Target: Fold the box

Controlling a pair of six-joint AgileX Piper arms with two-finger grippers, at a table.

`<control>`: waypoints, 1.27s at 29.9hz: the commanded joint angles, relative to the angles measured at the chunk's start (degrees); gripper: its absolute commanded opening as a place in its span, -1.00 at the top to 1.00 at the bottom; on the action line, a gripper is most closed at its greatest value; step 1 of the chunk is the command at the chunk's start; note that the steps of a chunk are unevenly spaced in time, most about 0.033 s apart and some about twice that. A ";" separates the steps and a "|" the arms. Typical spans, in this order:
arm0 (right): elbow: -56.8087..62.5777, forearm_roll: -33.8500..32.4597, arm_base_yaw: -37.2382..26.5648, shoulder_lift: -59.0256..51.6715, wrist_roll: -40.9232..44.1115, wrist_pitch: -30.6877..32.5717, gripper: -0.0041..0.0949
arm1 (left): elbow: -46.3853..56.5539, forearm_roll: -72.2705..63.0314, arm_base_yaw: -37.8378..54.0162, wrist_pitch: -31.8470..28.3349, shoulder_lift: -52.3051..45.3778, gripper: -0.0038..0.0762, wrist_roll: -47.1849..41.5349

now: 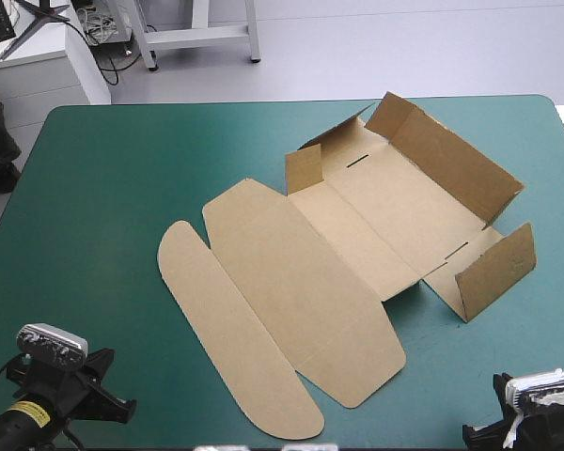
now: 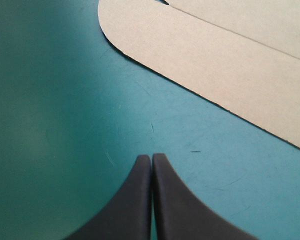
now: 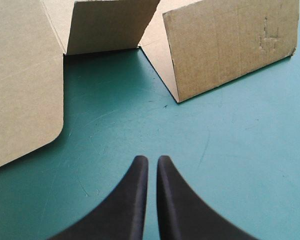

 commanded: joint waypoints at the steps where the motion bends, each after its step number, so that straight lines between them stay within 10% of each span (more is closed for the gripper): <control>1: -1.28 0.46 0.22 1.09 -0.18 -3.86 0.43 | -1.67 -0.70 -0.07 -3.10 0.62 0.93 -0.10; 8: -1.28 0.46 0.22 1.09 -0.18 -3.86 -0.42 | -1.67 -0.70 -0.07 -3.10 0.62 0.93 -0.10; 38: -21.05 14.62 0.22 42.77 12.11 -3.63 -0.29 | -1.67 -0.59 -0.07 -3.10 0.62 0.93 1.60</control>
